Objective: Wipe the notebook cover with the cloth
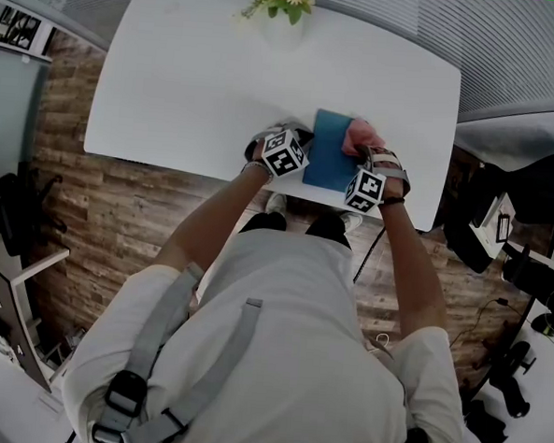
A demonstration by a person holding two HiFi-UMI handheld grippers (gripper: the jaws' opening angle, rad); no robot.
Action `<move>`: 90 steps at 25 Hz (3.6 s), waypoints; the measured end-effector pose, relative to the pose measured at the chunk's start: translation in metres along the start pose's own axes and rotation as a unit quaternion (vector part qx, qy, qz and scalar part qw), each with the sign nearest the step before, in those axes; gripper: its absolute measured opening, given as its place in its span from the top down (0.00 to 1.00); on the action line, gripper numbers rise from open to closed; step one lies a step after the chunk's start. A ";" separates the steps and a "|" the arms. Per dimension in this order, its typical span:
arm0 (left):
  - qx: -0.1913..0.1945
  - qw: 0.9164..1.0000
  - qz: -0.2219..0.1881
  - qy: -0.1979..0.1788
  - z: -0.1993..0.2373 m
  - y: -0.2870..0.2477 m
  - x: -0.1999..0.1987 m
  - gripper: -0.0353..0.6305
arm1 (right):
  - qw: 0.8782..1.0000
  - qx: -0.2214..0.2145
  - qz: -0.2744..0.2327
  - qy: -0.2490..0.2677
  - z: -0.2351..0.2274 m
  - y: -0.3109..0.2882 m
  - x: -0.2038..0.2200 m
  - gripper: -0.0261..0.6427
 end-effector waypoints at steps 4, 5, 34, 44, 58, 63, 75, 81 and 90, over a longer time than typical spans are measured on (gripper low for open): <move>0.001 1.000 0.000 0.001 -0.001 0.000 0.000 0.95 | 1.000 0.000 -0.005 -0.002 0.005 0.004 -0.003 0.96; 0.001 1.000 0.001 0.001 0.000 0.000 0.000 0.95 | 1.000 0.000 -0.006 -0.003 0.006 0.004 -0.003 0.96; 0.001 1.000 -0.001 0.000 -0.001 0.000 0.000 0.95 | 0.999 -0.017 -0.035 -0.032 0.047 0.028 -0.019 0.96; 0.001 1.000 -0.001 0.000 -0.001 0.000 0.001 0.95 | 0.997 -0.019 -0.048 -0.050 0.059 0.035 -0.024 0.96; 0.001 1.000 0.001 0.001 0.000 0.001 0.001 0.95 | 0.995 -0.027 -0.062 -0.076 0.075 0.046 -0.029 0.96; 0.000 1.000 0.000 0.000 0.000 0.000 0.000 0.95 | 0.994 -0.033 -0.068 -0.083 0.083 0.050 -0.031 0.96; 0.001 1.000 0.001 0.000 0.000 0.000 0.001 0.95 | 0.991 -0.032 -0.081 -0.103 0.099 0.059 -0.036 0.96; 0.000 1.000 0.000 -0.001 0.001 0.000 0.001 0.95 | 0.991 -0.033 -0.081 -0.103 0.107 0.062 -0.040 0.93; -0.009 0.999 -0.032 0.020 0.004 0.009 -0.005 0.94 | 0.971 -0.024 -0.110 -0.209 0.093 0.076 -0.045 0.93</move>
Point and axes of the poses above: the fingertips, and each gripper's own axes: y backward along the fingers, z to its left, x out of its underside, the point moved 3 cm from there along y, backward along the fingers, and after that the axes turned 13 degrees about -z, right-handed, at the moved point
